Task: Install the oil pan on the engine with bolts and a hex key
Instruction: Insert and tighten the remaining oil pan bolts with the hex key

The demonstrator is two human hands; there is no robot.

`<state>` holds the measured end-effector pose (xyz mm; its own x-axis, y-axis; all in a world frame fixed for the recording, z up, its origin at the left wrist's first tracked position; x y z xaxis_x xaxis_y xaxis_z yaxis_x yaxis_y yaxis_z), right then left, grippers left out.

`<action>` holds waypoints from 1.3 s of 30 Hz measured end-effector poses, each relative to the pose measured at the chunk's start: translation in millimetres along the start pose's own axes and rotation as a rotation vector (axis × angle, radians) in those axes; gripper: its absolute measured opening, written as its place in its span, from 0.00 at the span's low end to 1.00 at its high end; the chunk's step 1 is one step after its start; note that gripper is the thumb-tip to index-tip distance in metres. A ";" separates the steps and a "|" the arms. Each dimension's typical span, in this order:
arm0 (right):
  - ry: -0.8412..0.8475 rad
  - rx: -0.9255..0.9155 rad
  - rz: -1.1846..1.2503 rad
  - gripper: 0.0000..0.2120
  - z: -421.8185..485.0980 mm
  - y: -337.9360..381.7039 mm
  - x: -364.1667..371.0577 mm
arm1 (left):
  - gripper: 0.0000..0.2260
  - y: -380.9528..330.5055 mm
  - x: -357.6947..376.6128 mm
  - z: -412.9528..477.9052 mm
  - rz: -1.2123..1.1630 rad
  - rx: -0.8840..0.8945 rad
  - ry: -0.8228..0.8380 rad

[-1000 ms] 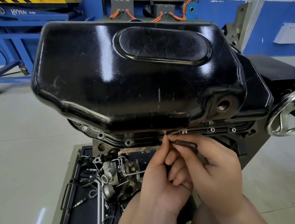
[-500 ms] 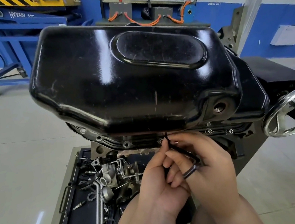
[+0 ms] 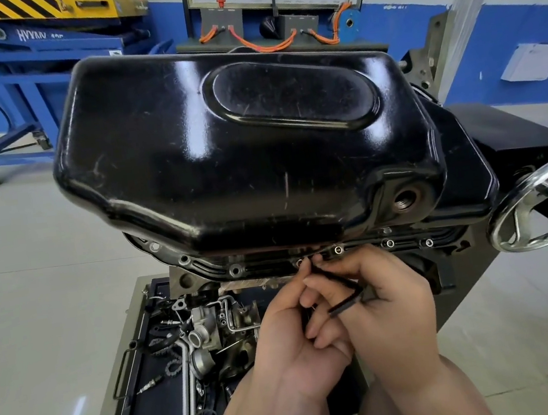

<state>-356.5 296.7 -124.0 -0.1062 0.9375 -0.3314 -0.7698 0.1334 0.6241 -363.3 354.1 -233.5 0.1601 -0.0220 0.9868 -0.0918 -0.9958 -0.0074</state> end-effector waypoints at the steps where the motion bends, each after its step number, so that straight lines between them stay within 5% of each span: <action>1: 0.017 -0.005 0.006 0.10 0.1 1.7 1.3 | 0.04 1.1 5.1 -1.1 0.000 0.001 0.013; 7: 0.154 -0.089 -0.008 0.13 -1.9 12.2 6.8 | 0.10 0.9 7.2 1.7 0.042 0.053 0.021; 13: 0.033 -0.018 0.093 0.07 -1.0 2.6 -1.7 | 0.13 5.1 24.6 -6.6 0.071 0.014 0.182; 17: -0.007 -0.007 -0.039 0.13 -0.8 -2.0 -0.5 | 0.01 4.6 7.2 -5.0 0.049 -0.016 0.034; 19: 0.018 -0.030 -0.056 0.15 -1.1 1.7 1.4 | 0.12 -0.3 -9.3 -0.6 0.077 0.016 -0.062; 24: 0.116 -0.094 -0.006 0.12 -2.8 12.3 3.3 | 0.07 -1.1 -0.4 3.4 0.034 0.059 0.023; 29: 0.037 -0.055 -0.053 0.11 -3.9 4.9 -2.1 | 0.08 5.7 10.5 -1.8 0.033 0.004 0.113; 33: 0.013 -0.027 -0.055 0.06 -2.6 2.7 0.5 | 0.02 3.1 3.2 -4.4 -0.001 -0.019 0.034; 35: 0.024 -0.036 -0.037 0.08 -1.6 4.0 1.9 | 0.12 -0.7 -11.9 -2.1 0.019 0.003 -0.066; 39: 0.131 -0.069 0.030 0.12 -3.4 11.3 7.7 | 0.11 -2.6 -3.6 1.1 0.032 0.049 0.005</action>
<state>-368.2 304.4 -121.9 -0.2075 0.8903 -0.4053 -0.8061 0.0790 0.5864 -362.5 356.7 -237.3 0.1531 -0.0536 0.9868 -0.0482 -0.9977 -0.0467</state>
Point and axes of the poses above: each hand's wrist, its own z-axis towards the middle knuckle, its own x-axis out of the palm, y = z × x, the point moved 10 cm from there along z, towards the middle knuckle, and after that the axes turned 6 degrees about y, right-handed, at the moved point
